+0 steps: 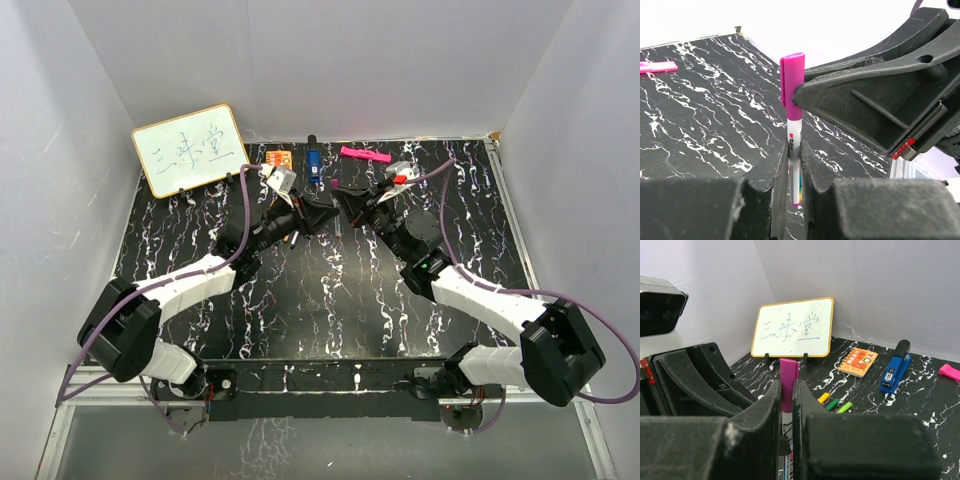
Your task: Insert the pens into the pen caps
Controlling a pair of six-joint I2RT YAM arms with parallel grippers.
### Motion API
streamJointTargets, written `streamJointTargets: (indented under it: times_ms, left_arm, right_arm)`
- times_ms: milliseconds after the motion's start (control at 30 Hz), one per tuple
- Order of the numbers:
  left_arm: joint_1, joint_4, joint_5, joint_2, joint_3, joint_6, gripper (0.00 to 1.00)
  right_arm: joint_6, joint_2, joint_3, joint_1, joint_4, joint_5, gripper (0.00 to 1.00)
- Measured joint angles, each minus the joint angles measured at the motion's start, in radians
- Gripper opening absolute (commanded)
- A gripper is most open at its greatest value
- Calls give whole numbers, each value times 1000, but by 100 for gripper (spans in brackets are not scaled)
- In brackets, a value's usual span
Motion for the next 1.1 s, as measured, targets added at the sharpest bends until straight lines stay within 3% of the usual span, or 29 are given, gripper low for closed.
streamJointTargets:
  times_ms: [900,1100]
  left_arm:
    - [31,-95,-32,-33,-5,50,0]
    - [48,-198,-46,-38,10,47,0]
  right_arm:
    - [8,77,43,52,3,92,0]
    - [-9,117,125,69,-105,119,24]
